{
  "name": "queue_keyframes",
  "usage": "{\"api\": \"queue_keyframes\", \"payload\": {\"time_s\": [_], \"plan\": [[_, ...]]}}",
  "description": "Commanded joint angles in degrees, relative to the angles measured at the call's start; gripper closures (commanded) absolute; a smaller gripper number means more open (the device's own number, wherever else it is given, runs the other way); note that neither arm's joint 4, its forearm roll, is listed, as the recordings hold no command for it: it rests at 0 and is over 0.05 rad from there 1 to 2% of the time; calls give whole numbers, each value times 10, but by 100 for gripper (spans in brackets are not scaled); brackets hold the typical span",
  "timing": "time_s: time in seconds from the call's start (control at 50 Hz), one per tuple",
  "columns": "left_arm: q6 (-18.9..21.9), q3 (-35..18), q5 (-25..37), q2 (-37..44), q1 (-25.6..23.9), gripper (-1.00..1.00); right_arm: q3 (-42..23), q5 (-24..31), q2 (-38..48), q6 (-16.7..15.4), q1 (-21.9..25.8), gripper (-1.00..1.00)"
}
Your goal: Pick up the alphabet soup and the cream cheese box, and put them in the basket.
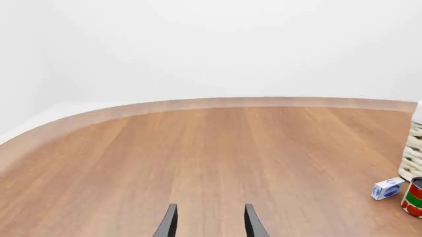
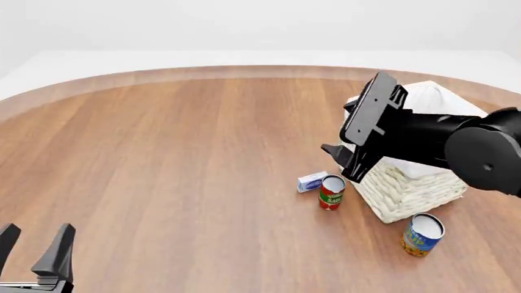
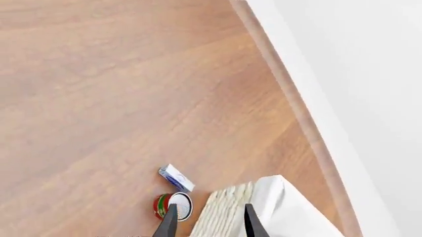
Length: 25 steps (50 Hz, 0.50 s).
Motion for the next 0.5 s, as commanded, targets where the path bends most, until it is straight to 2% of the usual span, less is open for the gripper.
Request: {"api": "queue_keyframes", "payload": {"time_s": [0.02, 0.16, 0.5], "plan": [[0, 0, 0, 0, 0, -100, -16, 24, 30, -8, 25, -100], [0, 0, 0, 0, 0, -100, -16, 28, 38, -25, 36, -100], [0, 0, 0, 0, 0, -100, 5, 37, 43, -30, 49, -100]]}}
